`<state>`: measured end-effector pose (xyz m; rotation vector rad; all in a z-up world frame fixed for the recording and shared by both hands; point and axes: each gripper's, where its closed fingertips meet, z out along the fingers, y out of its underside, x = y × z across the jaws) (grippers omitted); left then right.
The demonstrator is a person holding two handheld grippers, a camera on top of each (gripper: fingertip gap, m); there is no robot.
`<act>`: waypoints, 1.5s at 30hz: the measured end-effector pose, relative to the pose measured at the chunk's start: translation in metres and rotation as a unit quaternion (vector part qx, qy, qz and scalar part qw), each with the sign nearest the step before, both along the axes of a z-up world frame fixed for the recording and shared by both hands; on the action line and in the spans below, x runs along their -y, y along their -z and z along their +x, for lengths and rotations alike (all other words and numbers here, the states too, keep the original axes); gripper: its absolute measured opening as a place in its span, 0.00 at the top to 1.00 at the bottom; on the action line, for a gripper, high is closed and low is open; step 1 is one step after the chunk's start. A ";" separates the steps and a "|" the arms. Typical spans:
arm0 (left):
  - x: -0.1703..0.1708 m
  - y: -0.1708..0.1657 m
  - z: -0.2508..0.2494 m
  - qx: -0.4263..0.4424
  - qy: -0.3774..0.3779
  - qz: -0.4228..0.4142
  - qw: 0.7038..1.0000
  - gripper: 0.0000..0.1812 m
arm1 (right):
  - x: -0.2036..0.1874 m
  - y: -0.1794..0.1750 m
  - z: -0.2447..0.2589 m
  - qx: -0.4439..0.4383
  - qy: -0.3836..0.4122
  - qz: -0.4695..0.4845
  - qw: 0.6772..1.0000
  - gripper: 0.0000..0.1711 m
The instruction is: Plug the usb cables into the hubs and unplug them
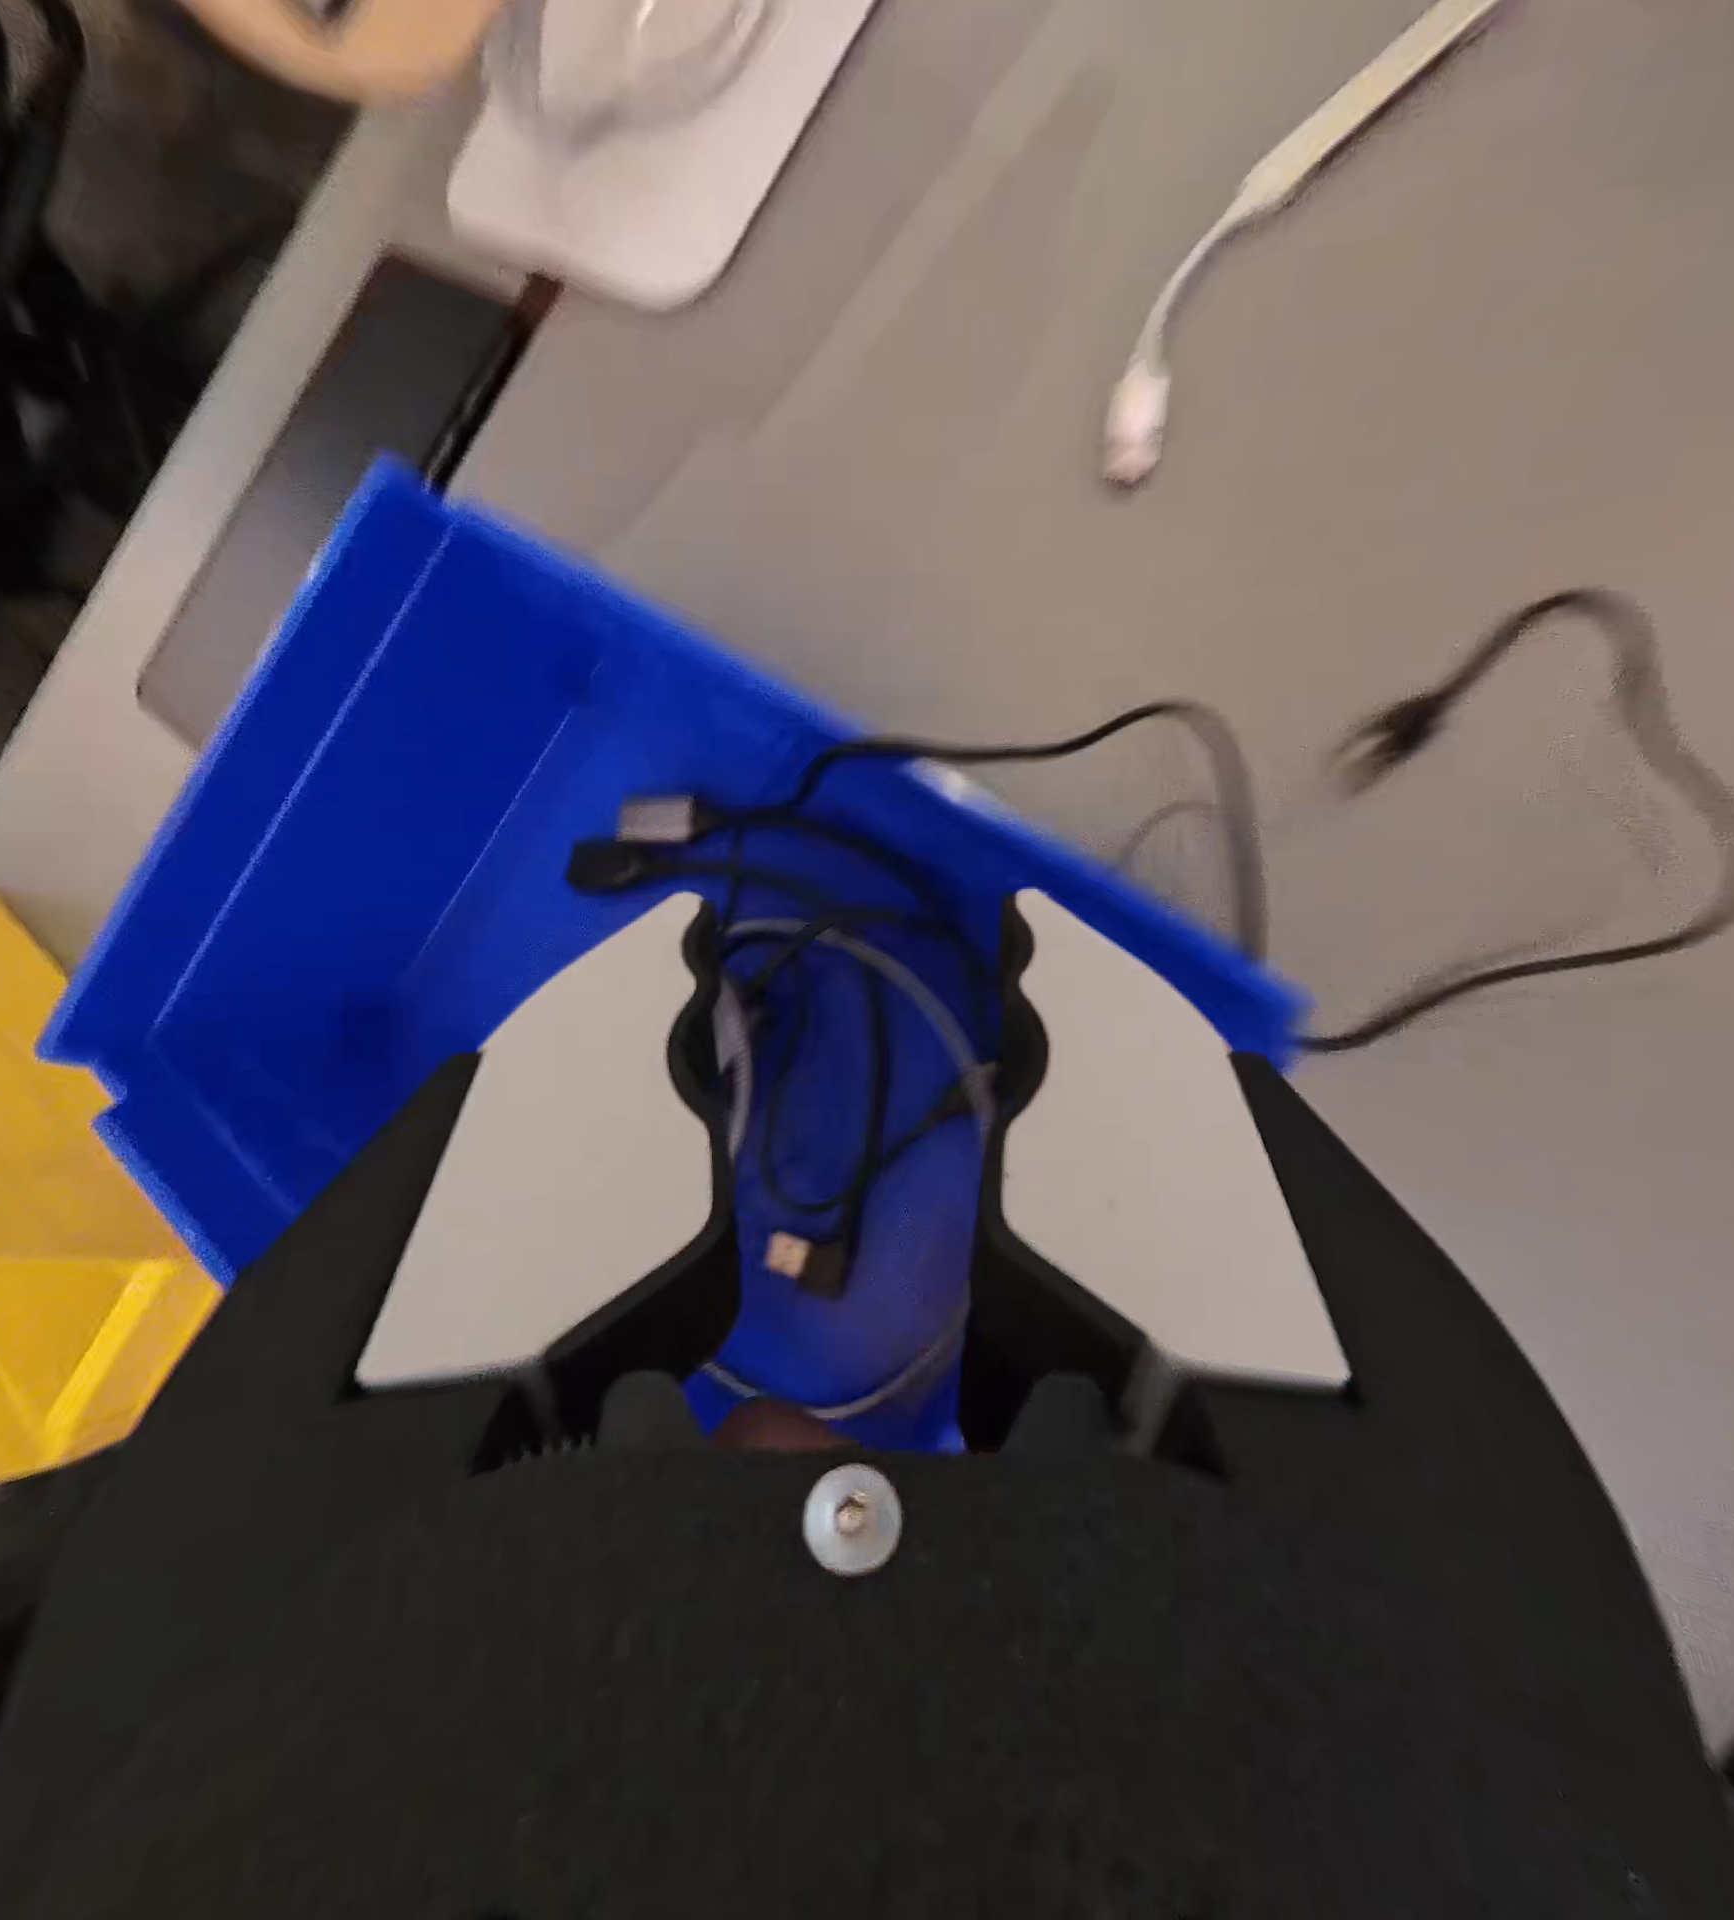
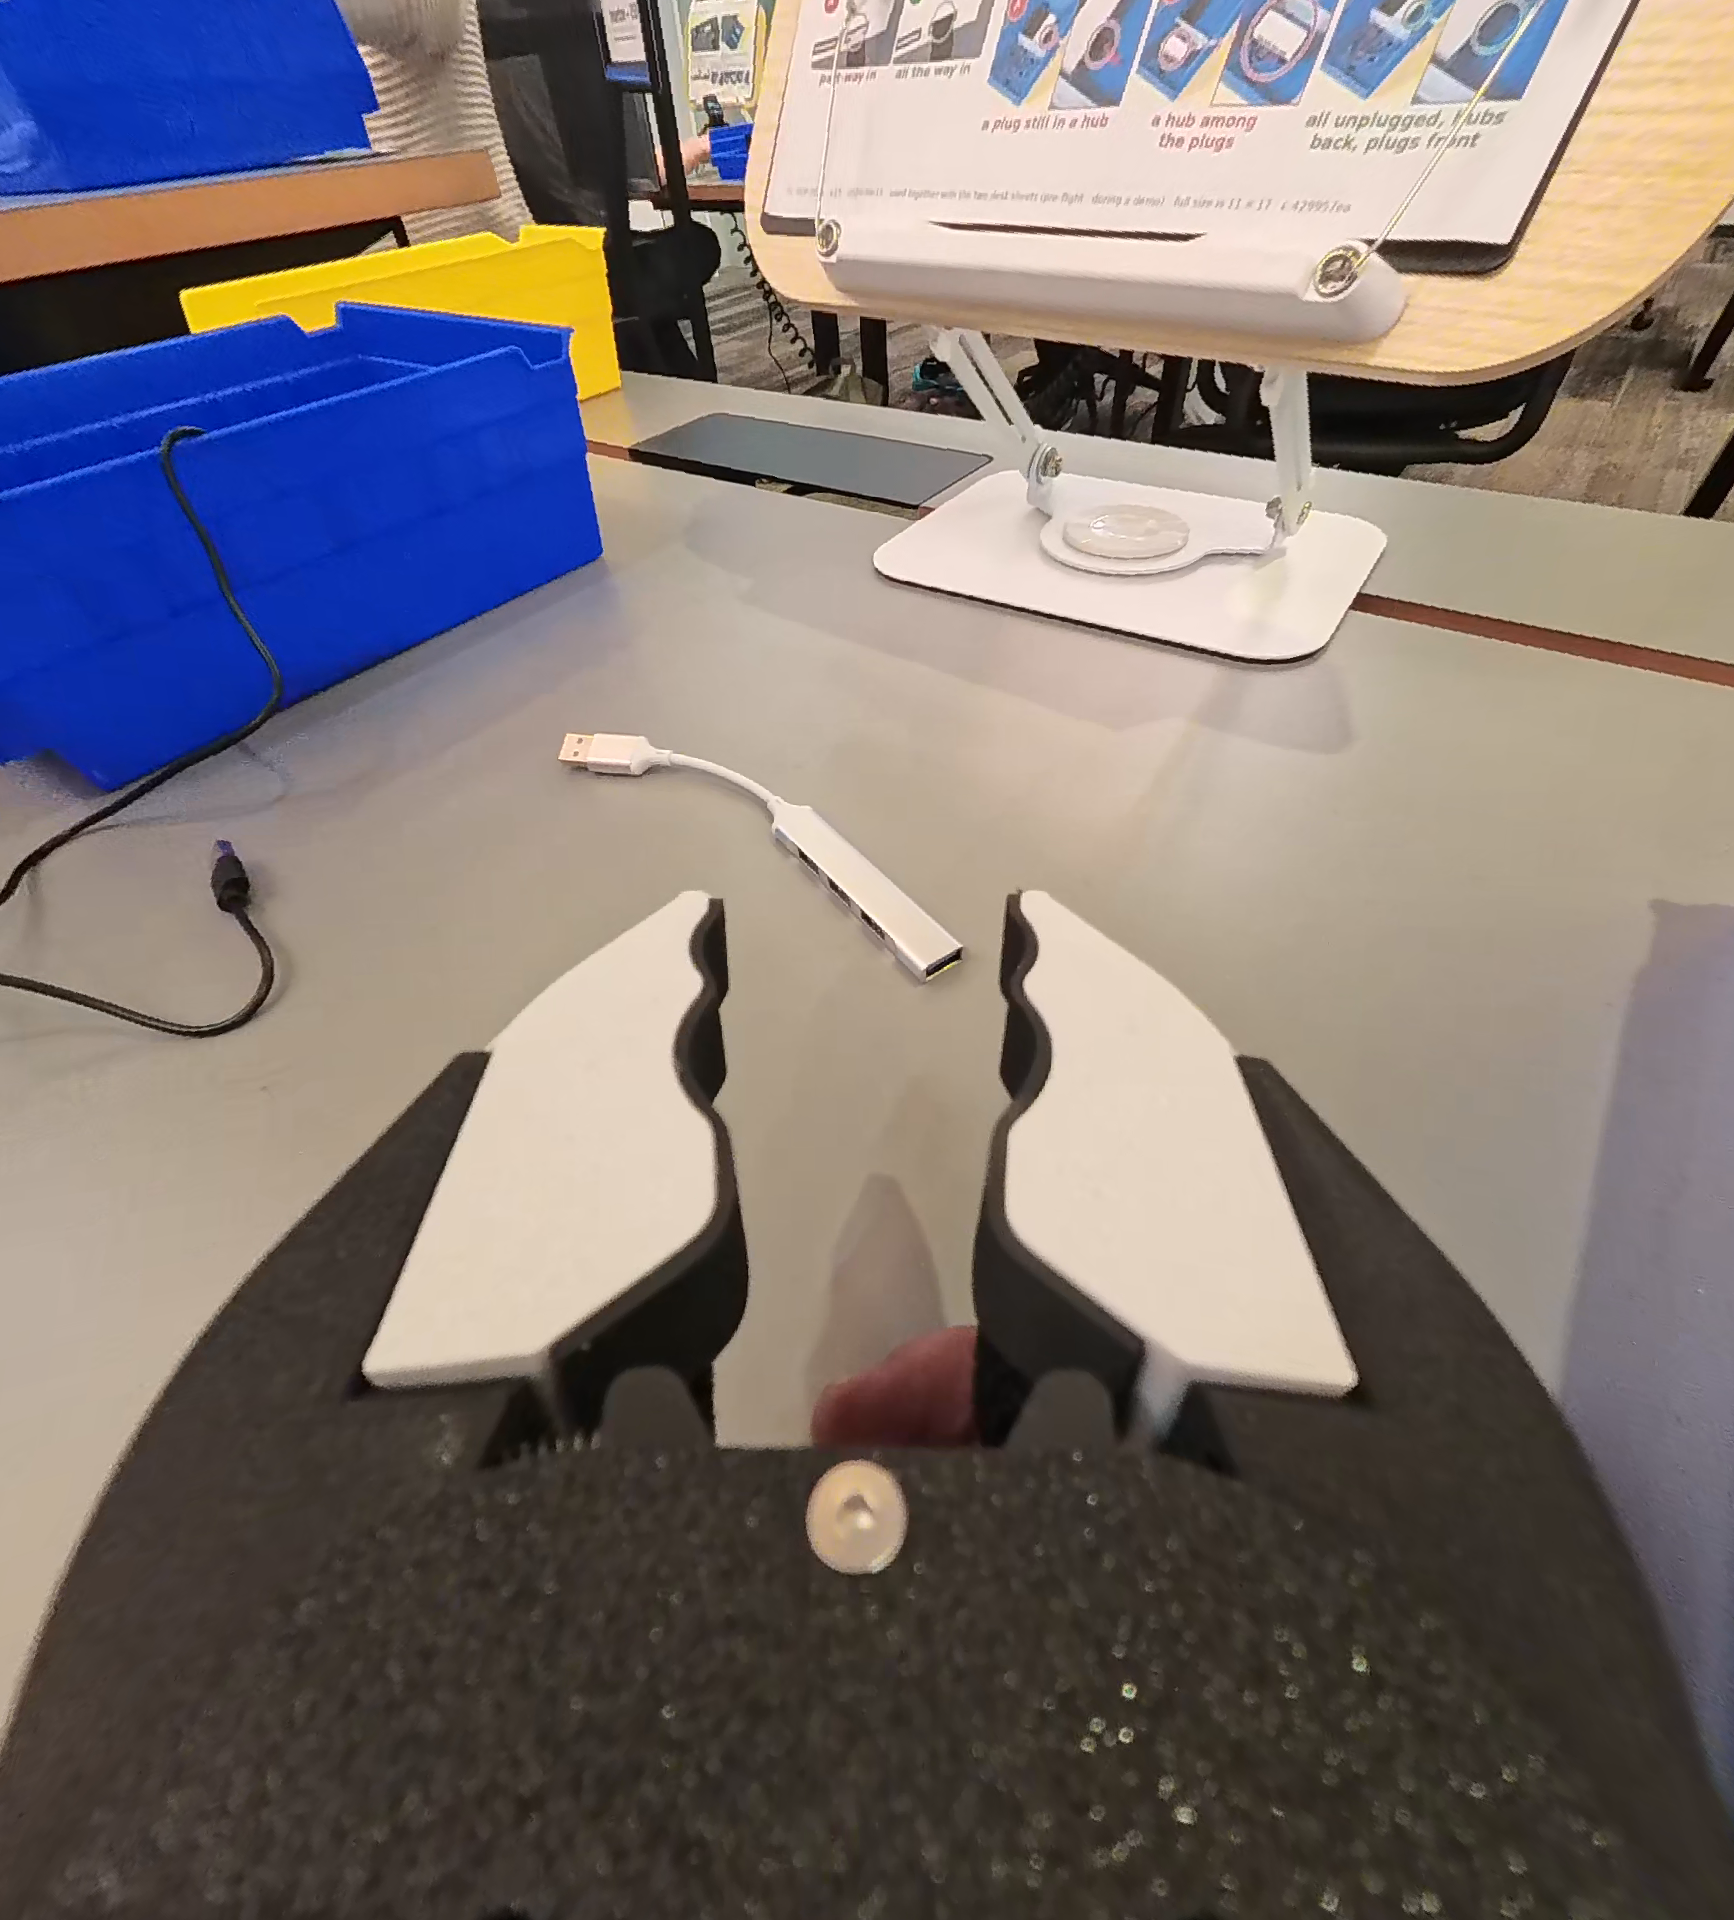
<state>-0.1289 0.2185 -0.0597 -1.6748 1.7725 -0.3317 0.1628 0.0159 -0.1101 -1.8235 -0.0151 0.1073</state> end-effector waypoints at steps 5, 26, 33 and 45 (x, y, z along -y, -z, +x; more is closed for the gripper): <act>-0.061 0.049 -0.013 -0.126 -0.031 0.010 0.992 0.74 | 0.000 0.000 0.001 -0.004 0.001 0.001 1.000 0.71; 0.037 -0.191 0.011 0.105 0.047 0.255 0.960 0.99 | 0.000 0.001 0.000 -0.007 -0.002 -0.003 1.000 0.71; 0.145 -0.265 0.011 0.176 0.131 0.247 0.944 0.99 | 0.000 0.000 0.001 -0.009 -0.002 0.002 1.000 0.71; 0.200 -0.153 0.063 0.220 0.187 0.094 0.953 0.99 | 0.000 0.000 0.000 -0.004 -0.003 0.000 1.000 0.71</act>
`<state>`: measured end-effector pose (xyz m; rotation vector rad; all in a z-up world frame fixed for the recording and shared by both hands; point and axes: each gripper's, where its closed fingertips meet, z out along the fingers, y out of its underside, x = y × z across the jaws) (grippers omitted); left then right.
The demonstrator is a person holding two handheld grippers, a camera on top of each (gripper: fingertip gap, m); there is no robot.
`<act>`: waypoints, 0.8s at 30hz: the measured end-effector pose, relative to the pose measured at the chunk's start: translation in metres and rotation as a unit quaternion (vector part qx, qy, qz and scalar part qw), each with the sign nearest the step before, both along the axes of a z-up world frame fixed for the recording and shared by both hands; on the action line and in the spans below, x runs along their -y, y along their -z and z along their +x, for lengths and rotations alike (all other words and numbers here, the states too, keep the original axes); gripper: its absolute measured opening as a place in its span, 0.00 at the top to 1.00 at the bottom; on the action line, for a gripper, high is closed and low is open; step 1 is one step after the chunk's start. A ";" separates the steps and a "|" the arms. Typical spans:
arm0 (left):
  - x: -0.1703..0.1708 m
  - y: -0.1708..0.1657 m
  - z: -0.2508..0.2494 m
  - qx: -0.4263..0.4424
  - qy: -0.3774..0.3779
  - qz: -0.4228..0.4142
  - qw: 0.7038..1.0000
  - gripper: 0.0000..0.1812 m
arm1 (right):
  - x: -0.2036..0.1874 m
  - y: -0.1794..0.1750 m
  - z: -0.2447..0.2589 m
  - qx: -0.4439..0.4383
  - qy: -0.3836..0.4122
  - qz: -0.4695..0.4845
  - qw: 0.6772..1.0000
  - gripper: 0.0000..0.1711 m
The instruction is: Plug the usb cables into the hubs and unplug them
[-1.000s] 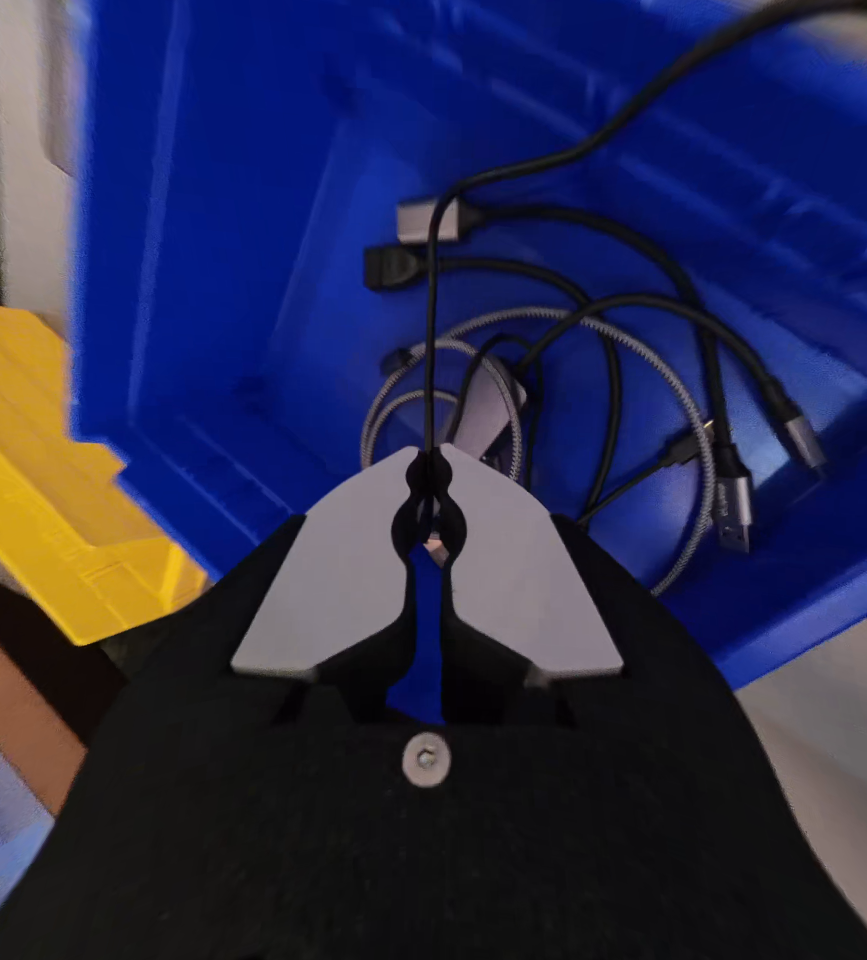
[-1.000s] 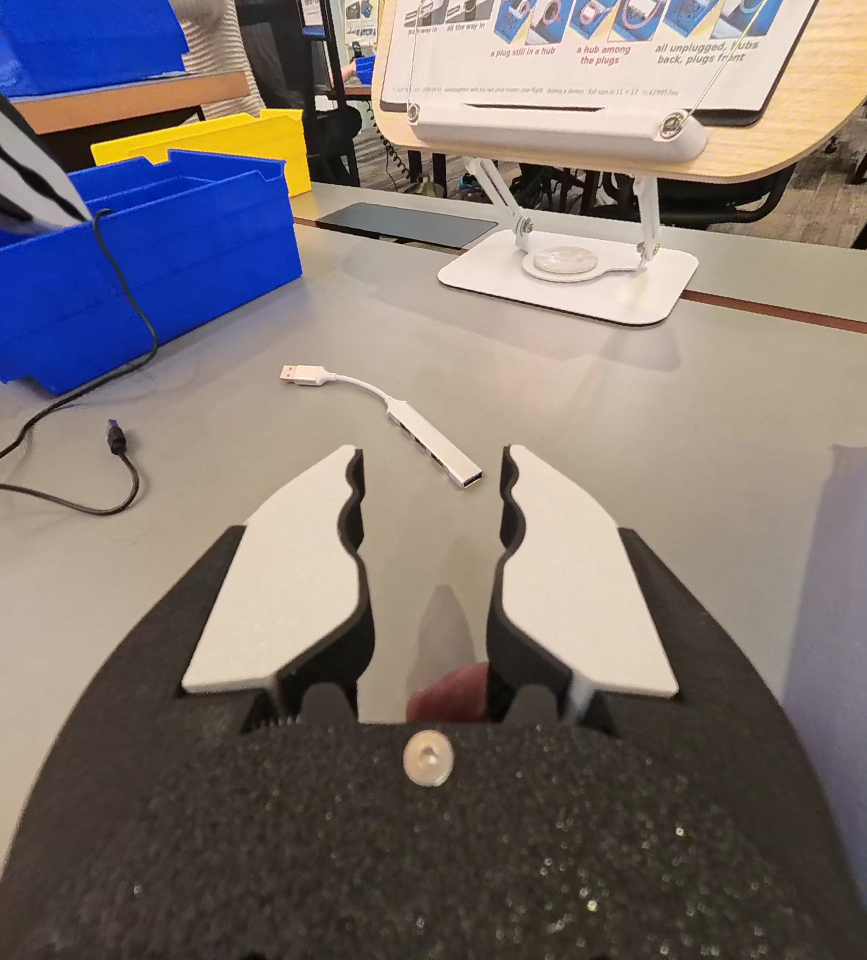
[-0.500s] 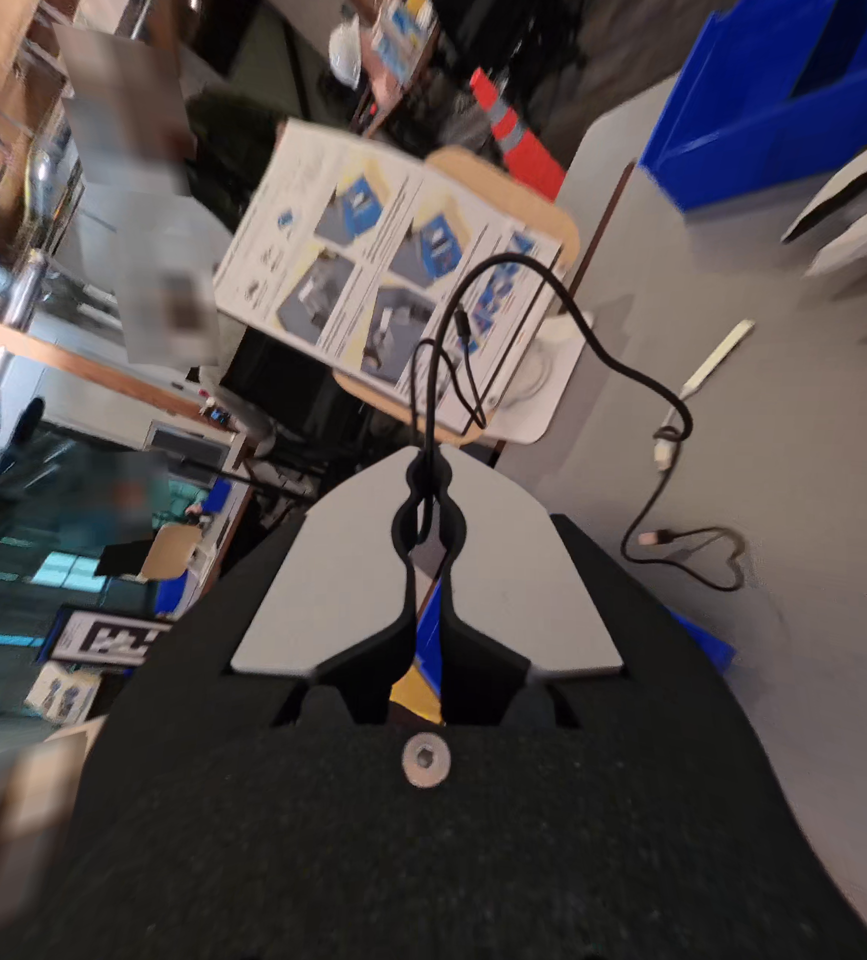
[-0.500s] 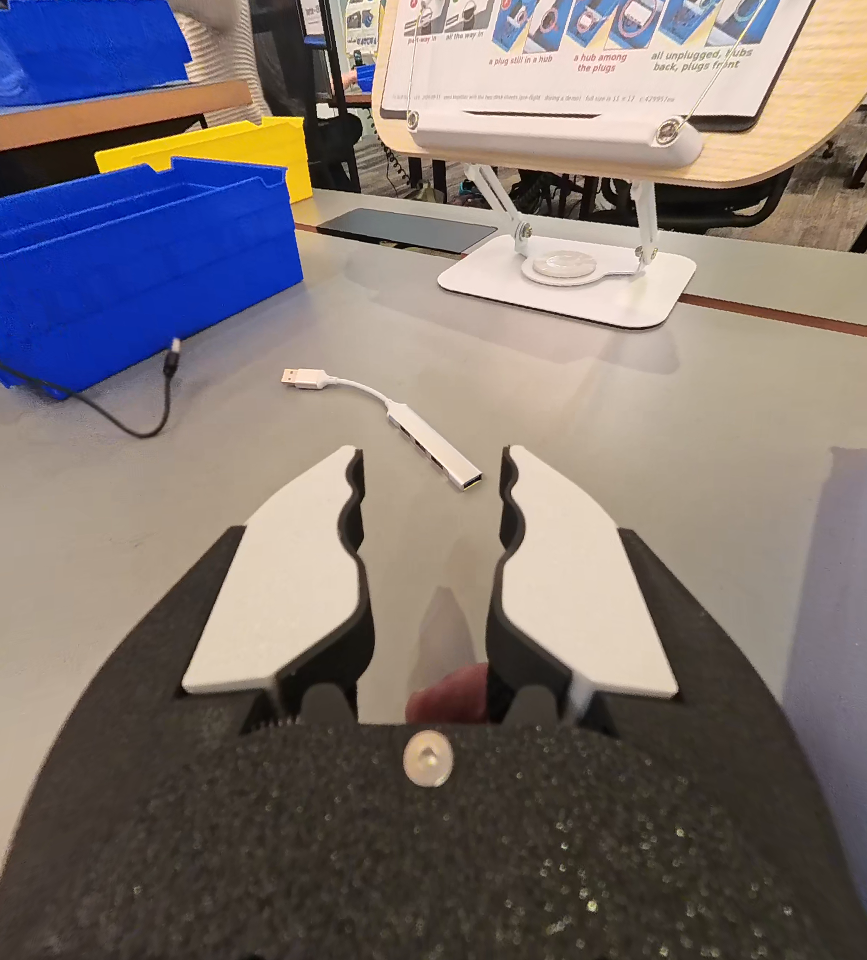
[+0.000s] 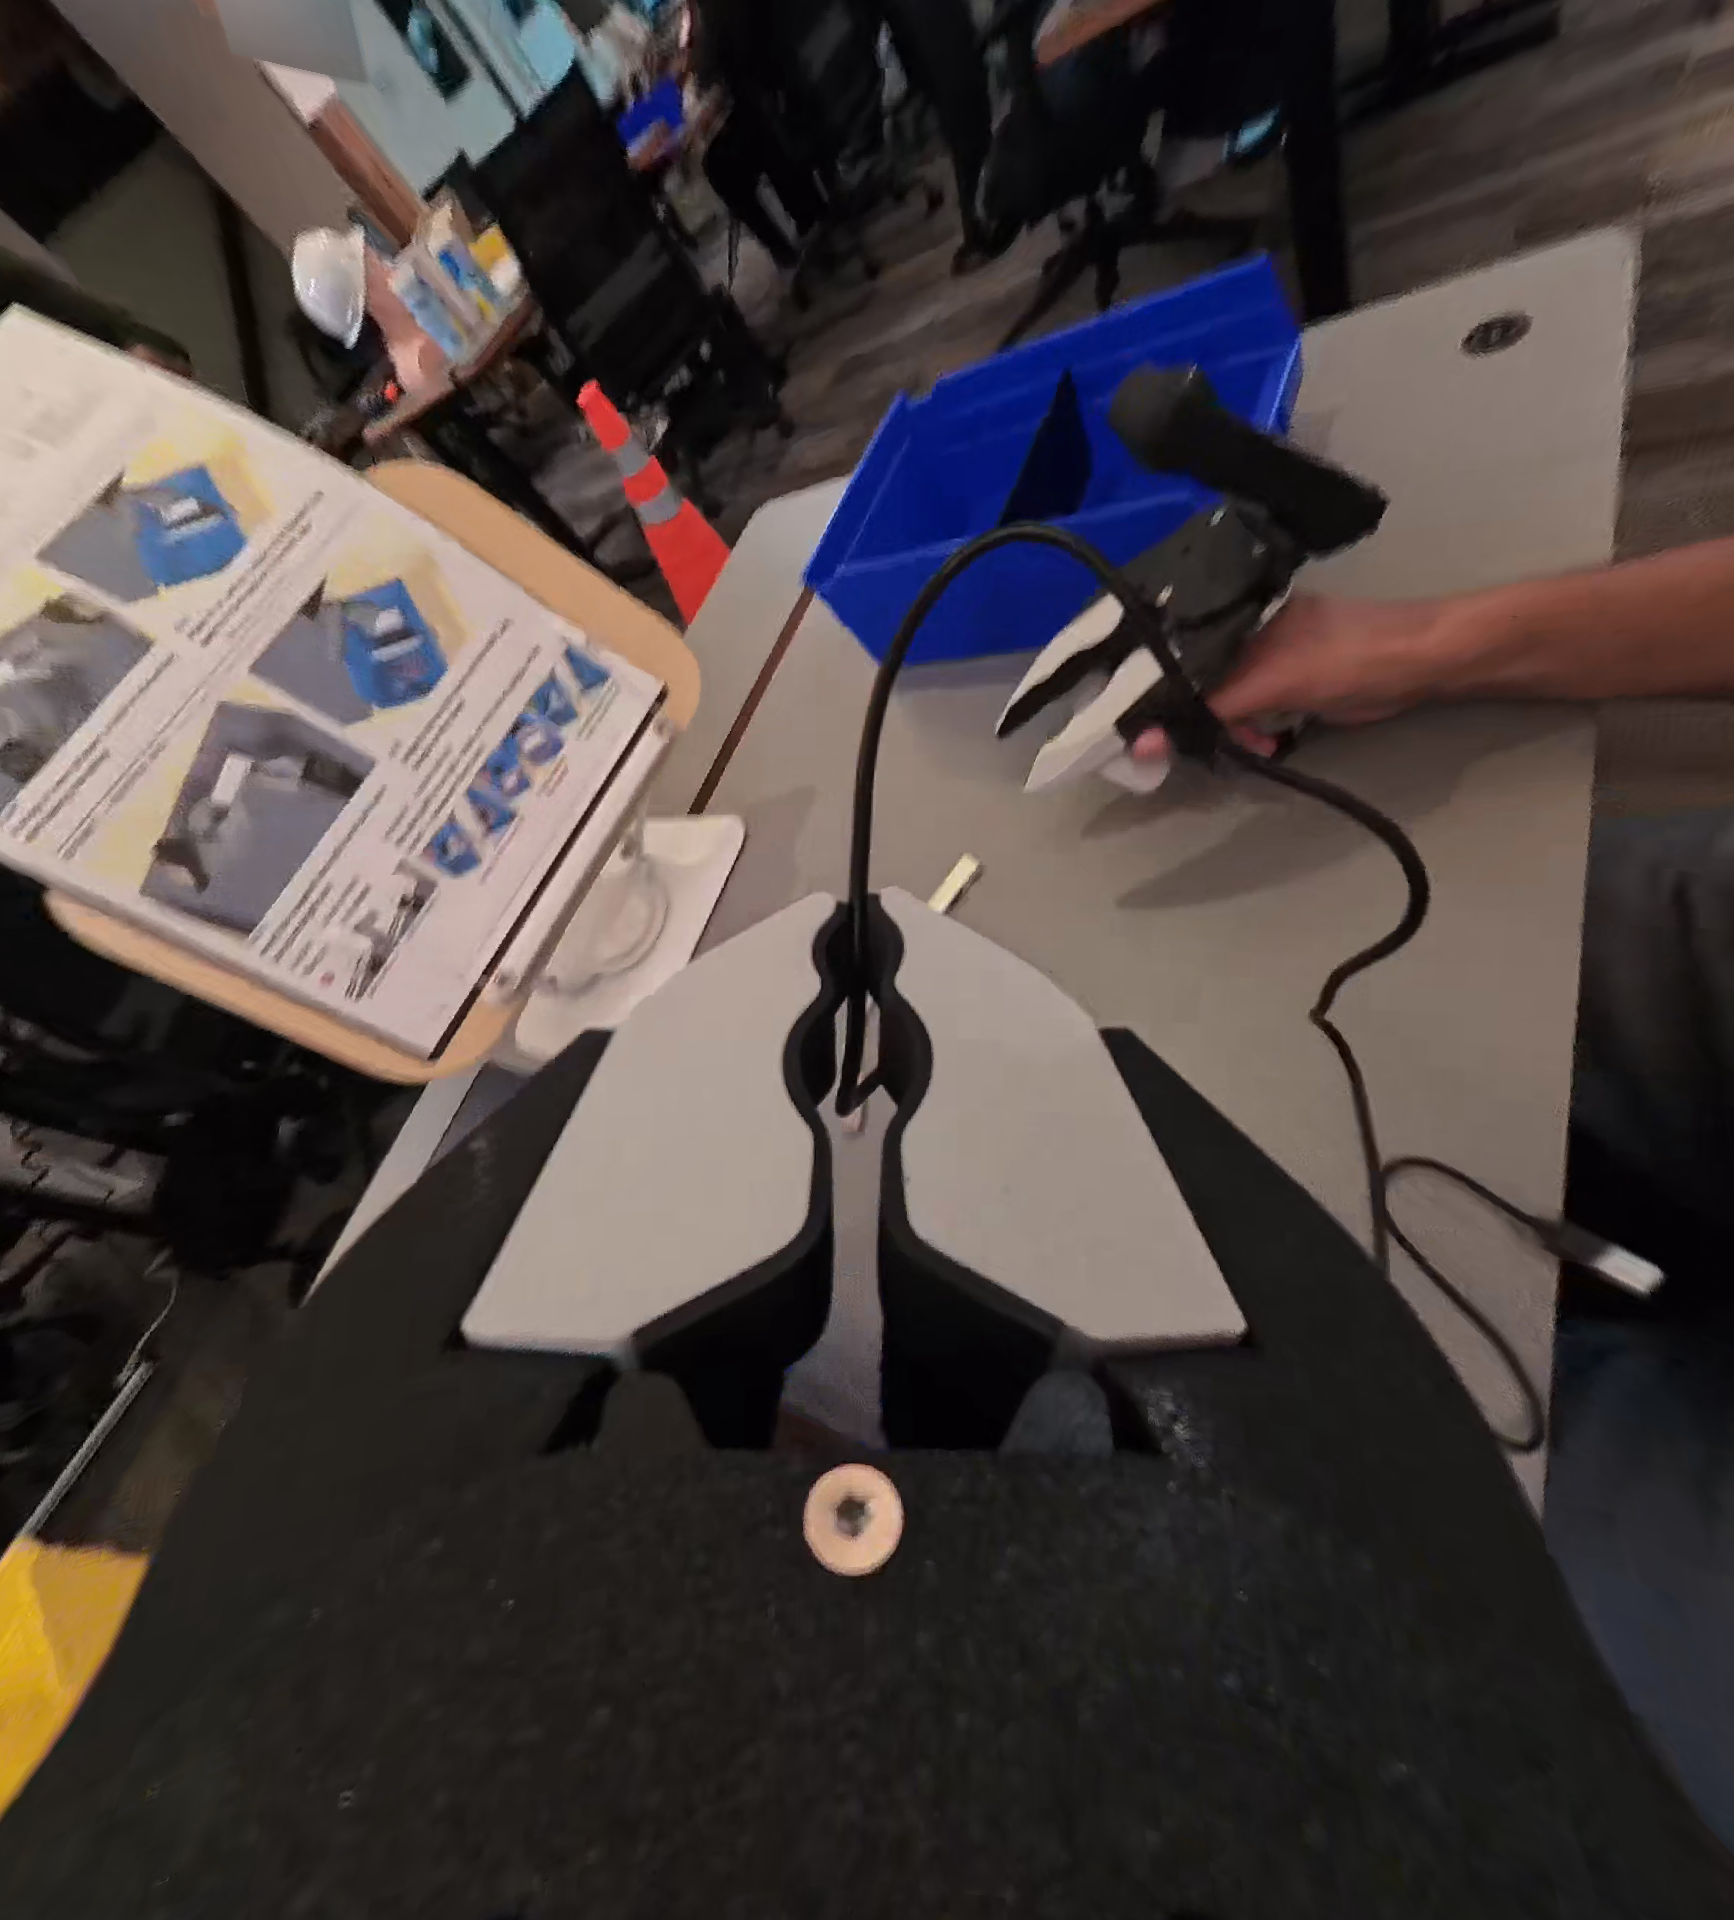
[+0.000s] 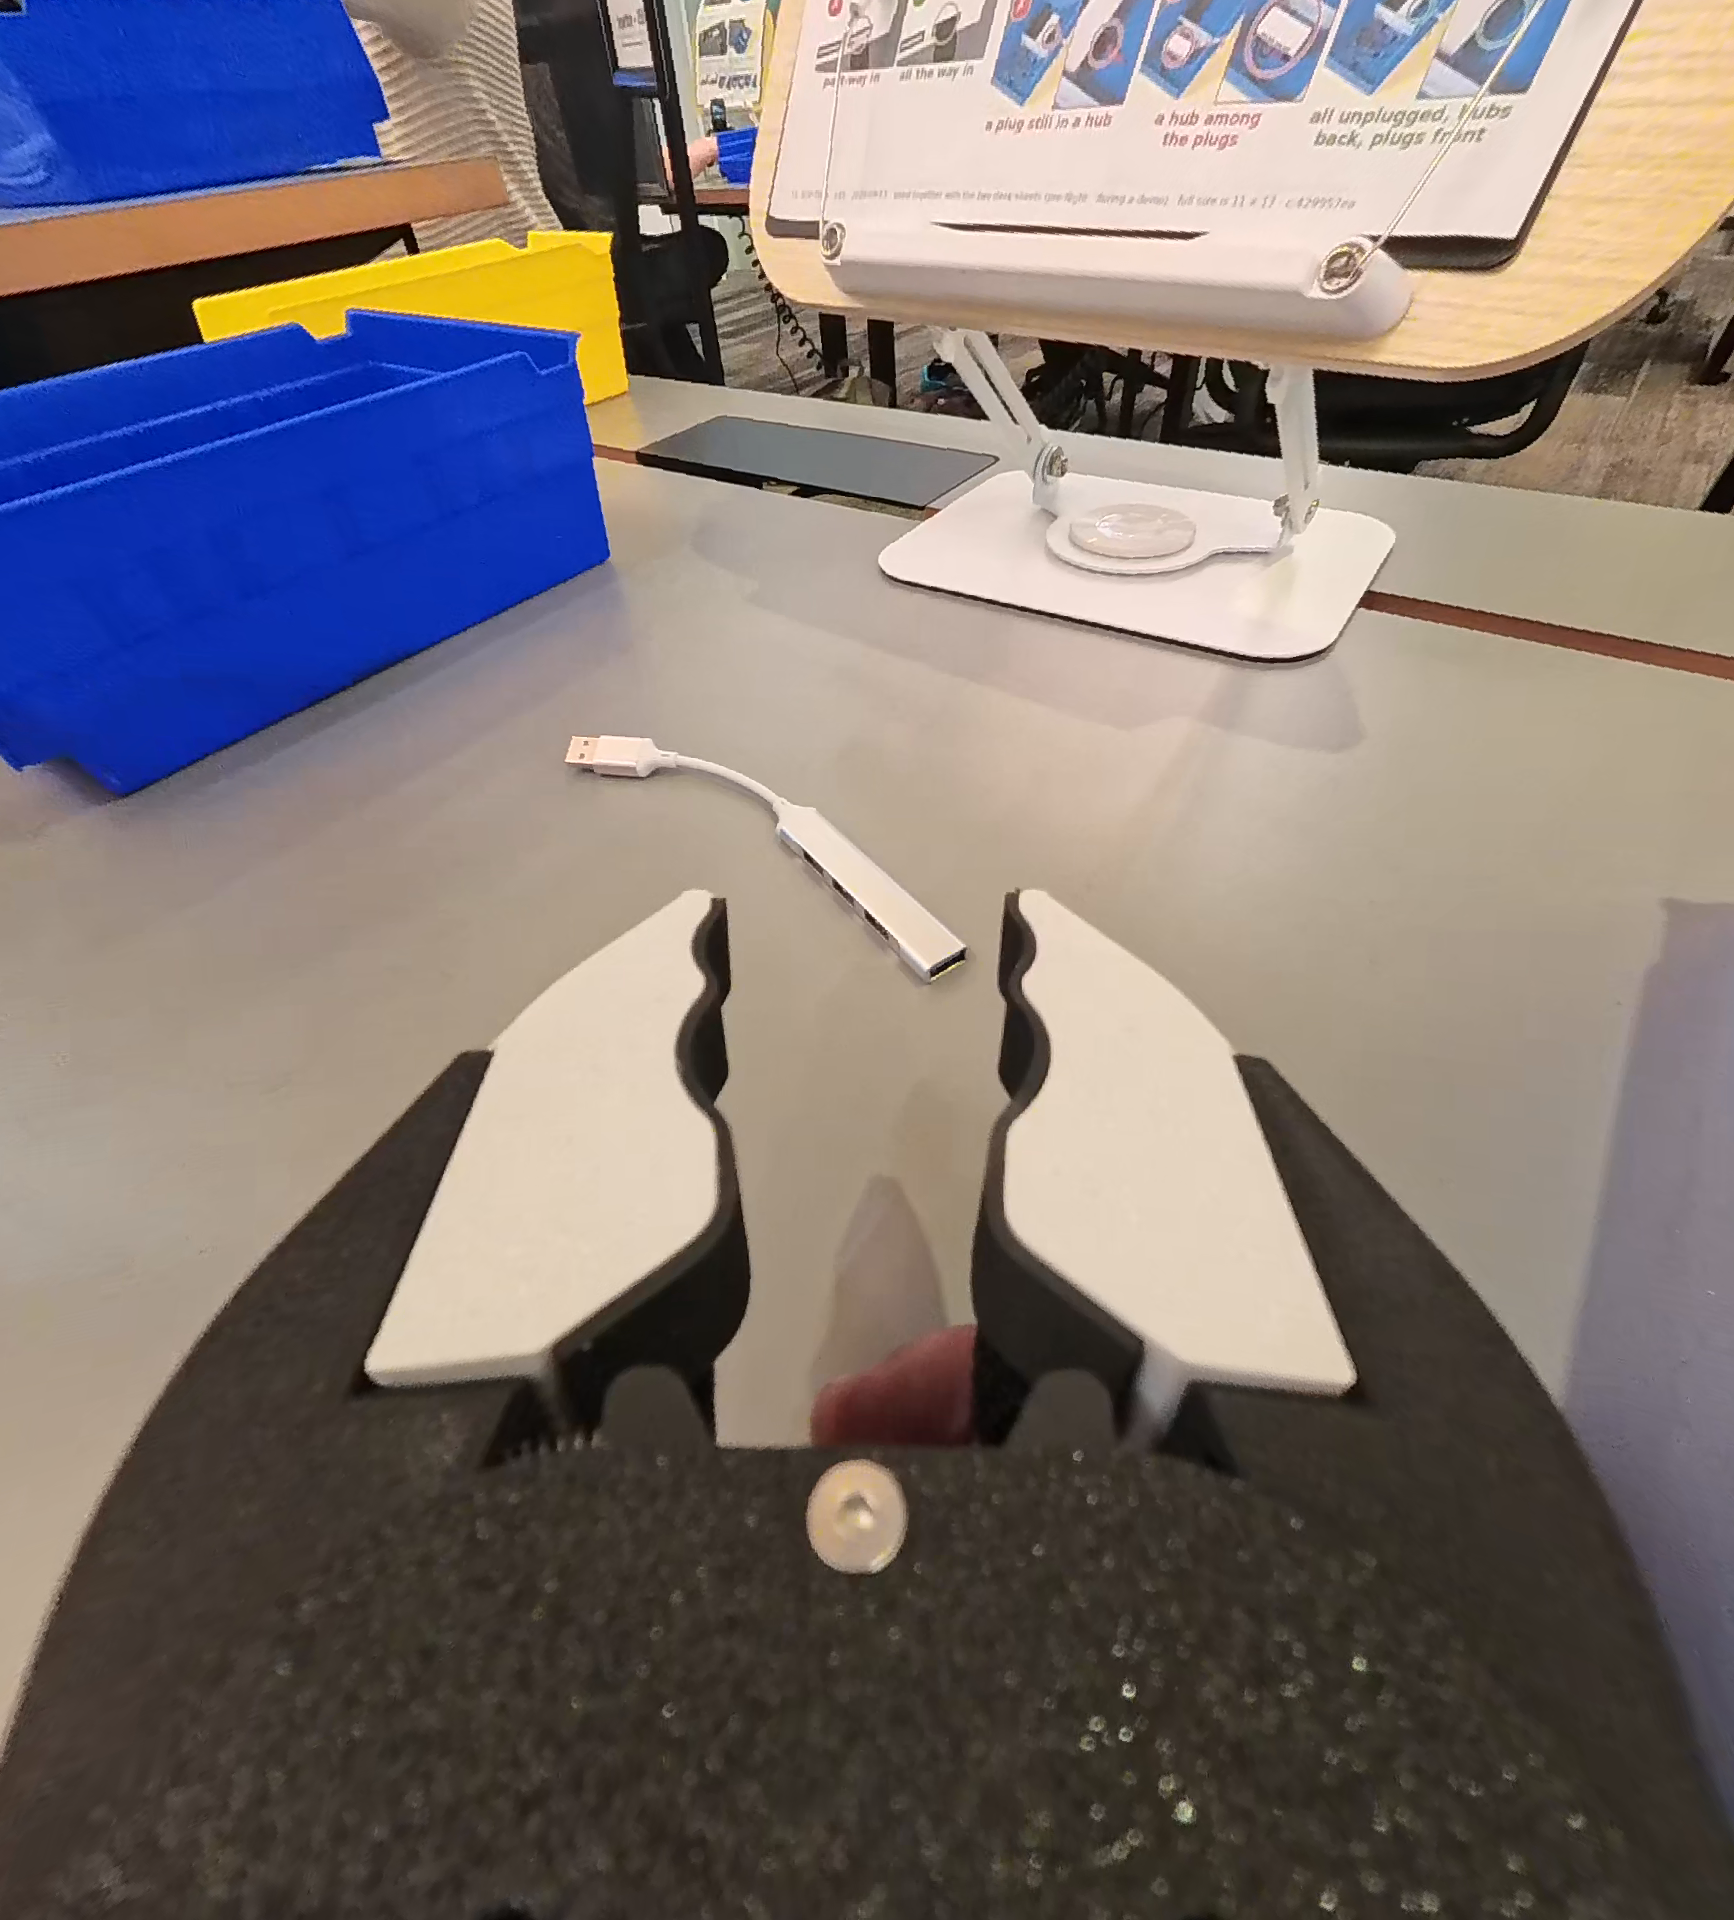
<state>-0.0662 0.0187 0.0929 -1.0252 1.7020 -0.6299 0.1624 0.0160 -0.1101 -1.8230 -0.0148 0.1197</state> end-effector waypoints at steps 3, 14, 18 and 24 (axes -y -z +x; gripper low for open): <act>0.019 -0.017 0.022 0.027 0.047 -0.015 0.998 0.99 | 0.000 0.000 0.001 -0.002 0.001 0.002 1.000 0.71; -0.087 0.051 0.042 -0.069 -0.123 0.079 0.987 0.99 | 0.001 -0.001 0.002 -0.013 0.001 0.005 1.000 0.71; -0.134 0.067 0.022 -0.076 -0.215 0.095 0.969 0.99 | 0.001 0.000 0.001 -0.011 0.000 0.000 1.000 0.71; -0.136 0.012 0.054 0.002 -0.190 0.039 0.981 0.99 | 0.000 0.002 0.002 -0.014 0.000 -0.007 1.000 0.71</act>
